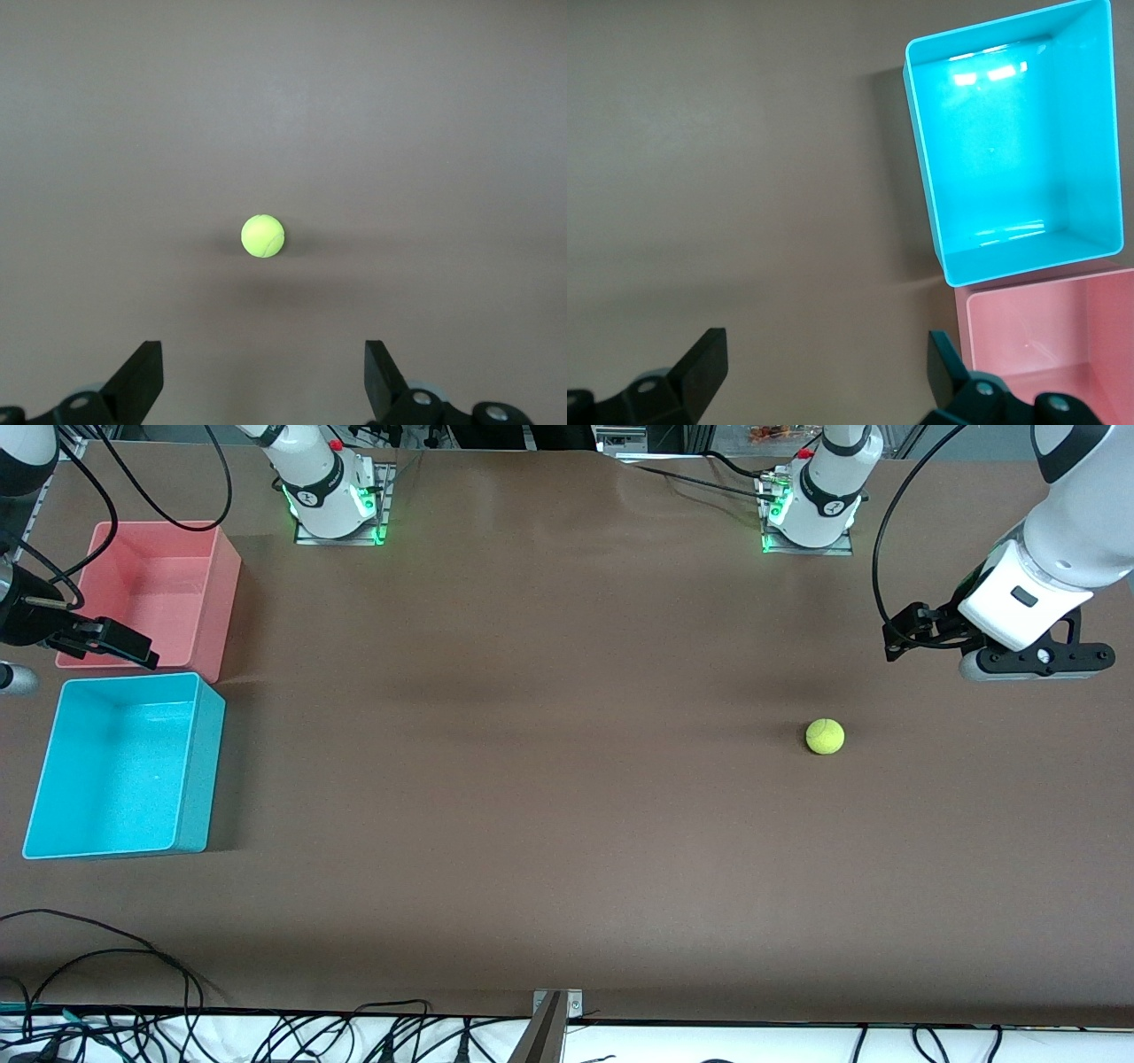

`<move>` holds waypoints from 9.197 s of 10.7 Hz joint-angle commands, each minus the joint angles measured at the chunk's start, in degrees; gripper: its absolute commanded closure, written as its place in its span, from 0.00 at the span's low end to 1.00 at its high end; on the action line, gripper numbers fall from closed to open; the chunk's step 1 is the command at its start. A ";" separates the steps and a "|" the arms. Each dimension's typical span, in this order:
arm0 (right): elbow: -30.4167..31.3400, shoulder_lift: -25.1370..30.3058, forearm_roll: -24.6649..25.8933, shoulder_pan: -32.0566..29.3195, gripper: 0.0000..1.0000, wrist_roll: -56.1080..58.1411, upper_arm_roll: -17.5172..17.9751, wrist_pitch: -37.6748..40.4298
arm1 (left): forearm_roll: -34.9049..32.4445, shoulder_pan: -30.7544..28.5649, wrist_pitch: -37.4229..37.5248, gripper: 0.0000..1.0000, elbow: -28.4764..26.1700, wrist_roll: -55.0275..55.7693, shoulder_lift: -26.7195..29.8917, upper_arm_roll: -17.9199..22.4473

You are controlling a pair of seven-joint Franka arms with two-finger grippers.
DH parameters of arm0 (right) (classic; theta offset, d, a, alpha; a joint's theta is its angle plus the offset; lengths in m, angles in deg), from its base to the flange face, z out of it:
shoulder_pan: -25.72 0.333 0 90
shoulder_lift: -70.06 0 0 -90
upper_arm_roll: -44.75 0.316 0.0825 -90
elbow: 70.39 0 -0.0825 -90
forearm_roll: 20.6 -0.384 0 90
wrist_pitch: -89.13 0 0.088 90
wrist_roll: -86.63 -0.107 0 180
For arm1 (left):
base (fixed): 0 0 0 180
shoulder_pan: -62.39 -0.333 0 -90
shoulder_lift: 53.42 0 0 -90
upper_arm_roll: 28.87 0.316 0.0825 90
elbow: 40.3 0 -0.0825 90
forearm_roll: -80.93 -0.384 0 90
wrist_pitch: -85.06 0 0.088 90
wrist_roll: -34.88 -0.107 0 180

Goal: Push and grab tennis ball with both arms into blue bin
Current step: 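Move the left gripper down toward the tennis ball, then lower the left gripper beside the tennis ball, fingers closed, then push the tennis ball with the left gripper toward the right arm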

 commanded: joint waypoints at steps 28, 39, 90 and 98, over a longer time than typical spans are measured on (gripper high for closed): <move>-1.48 -0.79 0.41 -0.17 0.00 -0.77 0.13 0.74 | -0.64 -0.41 -5.38 0.00 -5.49 -0.13 0.77 3.56; -1.48 -0.96 0.41 -0.17 0.00 -0.77 0.04 0.74 | -0.82 0.02 -3.97 0.00 -3.64 0.31 -1.42 3.03; -1.48 -2.37 1.55 -0.61 0.00 -0.07 0.13 -0.93 | 4.81 -6.65 -54.24 1.00 -35.63 -99.18 -17.15 5.32; -1.48 -2.46 1.46 -0.70 0.00 -0.07 0.13 -1.02 | 4.81 -6.30 -57.93 1.00 -35.72 -99.09 -20.32 5.32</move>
